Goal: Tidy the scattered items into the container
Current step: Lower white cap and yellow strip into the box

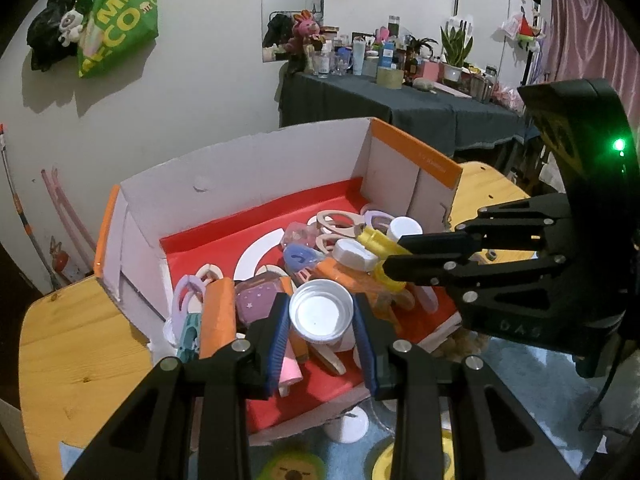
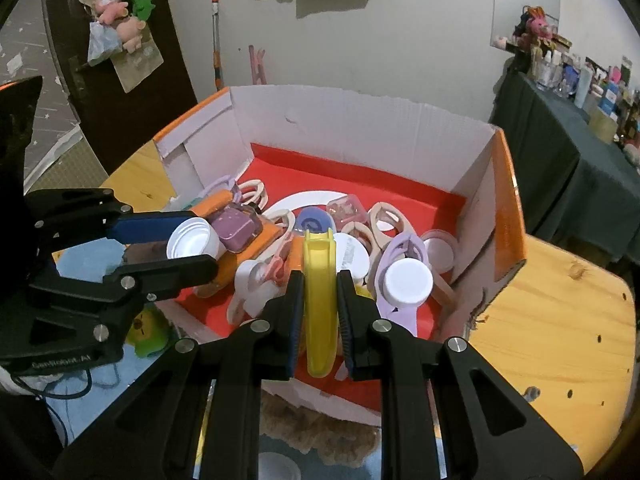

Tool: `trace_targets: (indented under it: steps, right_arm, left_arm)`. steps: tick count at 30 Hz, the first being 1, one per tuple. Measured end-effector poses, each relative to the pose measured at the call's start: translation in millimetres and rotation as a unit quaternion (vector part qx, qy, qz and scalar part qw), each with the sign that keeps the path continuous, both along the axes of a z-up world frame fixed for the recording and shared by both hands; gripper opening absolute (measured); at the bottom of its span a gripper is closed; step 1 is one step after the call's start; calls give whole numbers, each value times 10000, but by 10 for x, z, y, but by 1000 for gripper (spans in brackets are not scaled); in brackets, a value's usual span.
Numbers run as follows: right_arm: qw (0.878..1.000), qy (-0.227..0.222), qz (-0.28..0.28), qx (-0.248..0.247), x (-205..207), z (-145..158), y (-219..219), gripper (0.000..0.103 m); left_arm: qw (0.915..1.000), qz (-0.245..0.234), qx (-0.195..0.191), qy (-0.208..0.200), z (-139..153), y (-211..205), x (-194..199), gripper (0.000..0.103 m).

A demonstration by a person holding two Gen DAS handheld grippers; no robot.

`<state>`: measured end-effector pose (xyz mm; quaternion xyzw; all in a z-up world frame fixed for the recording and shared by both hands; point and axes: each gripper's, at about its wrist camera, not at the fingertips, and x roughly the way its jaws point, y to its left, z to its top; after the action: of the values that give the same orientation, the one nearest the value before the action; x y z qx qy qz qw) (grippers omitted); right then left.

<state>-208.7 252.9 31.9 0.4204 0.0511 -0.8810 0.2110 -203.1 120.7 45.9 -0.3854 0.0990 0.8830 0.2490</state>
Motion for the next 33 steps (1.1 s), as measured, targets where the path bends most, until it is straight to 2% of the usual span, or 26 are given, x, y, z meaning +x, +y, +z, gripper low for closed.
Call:
trace_targets:
  steps: [6,14,33]
  right_arm:
    - [9999,-72,-47,70,-40,-73,-11,16]
    - [9998,-150,-59,152,-66,-136,-22,16]
    - [9994,-254,-95,196,-103,-216,-14,16]
  left_arm:
    - [9999,6,-66,-115,-103,44,-44,33]
    - [9997,16,-241,-67,-185,124,-65,33]
    - [9994,66,-200,-265,-310,147,-137,34]
